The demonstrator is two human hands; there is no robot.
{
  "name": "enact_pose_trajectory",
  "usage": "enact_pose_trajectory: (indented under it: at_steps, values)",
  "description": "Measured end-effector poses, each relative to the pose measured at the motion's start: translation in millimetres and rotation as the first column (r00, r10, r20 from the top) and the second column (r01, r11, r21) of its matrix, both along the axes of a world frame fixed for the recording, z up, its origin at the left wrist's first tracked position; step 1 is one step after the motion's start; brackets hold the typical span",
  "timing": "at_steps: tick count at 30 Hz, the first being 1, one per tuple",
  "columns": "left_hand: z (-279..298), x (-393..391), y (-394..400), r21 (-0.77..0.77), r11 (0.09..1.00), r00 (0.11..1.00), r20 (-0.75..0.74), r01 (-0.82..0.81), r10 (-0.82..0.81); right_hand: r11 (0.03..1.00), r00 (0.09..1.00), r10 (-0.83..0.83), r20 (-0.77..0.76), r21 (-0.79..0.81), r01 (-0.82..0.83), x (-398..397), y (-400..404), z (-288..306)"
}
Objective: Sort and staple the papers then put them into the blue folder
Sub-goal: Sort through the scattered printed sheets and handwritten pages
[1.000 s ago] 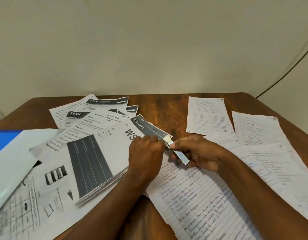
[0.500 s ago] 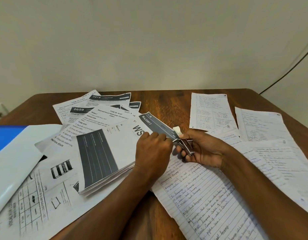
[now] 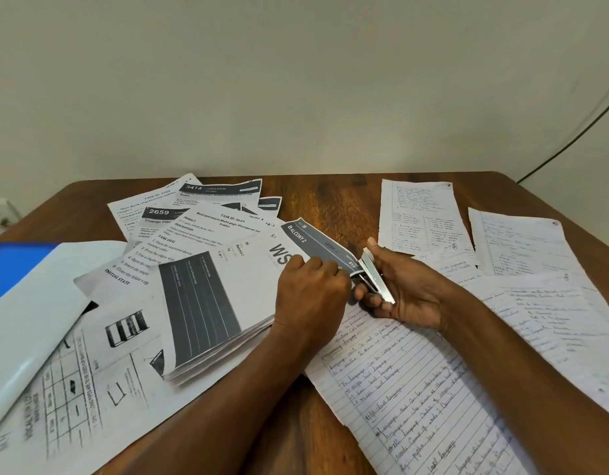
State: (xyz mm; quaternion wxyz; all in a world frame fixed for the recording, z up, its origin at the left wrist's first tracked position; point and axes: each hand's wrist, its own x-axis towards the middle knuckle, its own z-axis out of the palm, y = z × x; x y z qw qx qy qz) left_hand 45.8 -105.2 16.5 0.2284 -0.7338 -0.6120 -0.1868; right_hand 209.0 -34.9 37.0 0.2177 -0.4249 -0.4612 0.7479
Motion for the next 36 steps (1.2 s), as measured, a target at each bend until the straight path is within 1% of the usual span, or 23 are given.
enact_pose_trajectory:
  at_steps: [2, 6, 11, 16, 21, 31, 36]
  values:
    - [0.2, 0.6, -0.2, -0.004, 1.000, 1.000, -0.012, -0.010, 0.009, 0.999, 0.999, -0.019, 0.037, 0.029, 0.017, 0.1, -1.2, 1.5]
    - [-1.6, 2.3, -0.8, -0.034, 0.999, 0.999, -0.043, -0.029, 0.028, 0.989, 0.986, -0.083, 0.144, 0.136, 0.063, -0.5, -6.4, 9.0]
    - [-1.0, 3.7, -1.1, -0.044, 0.999, 0.998, -0.059, -0.032, 0.030, 0.990, 0.983, -0.088, 0.160, 0.122, 0.069, 0.2, -8.1, 12.9]
    - [-2.3, 3.8, -0.7, -0.048, 0.998, 0.997, -0.069, -0.037, 0.033, 0.987, 0.981, -0.107, 0.160, 0.135, 0.085, 3.1, -11.4, 15.7]
    - [-2.5, 5.6, -0.8, -0.016, 1.000, 0.998, -0.056, -0.006, 0.005, 0.989, 0.987, -0.088, 0.136, 0.129, 0.070, -1.9, -15.4, 15.6]
    - [-6.0, 5.7, -0.1, 0.013, 1.000, 0.998, -0.058, 0.006, -0.005, 0.989, 0.985, -0.149, 0.083, 0.034, 0.146, -10.2, -17.8, 9.0]
    - [-7.1, 6.5, 0.0, 0.030, 1.000, 0.999, -0.054, 0.009, -0.007, 0.983, 0.980, -0.183, 0.081, 0.016, 0.182, -13.6, -17.5, 5.6]
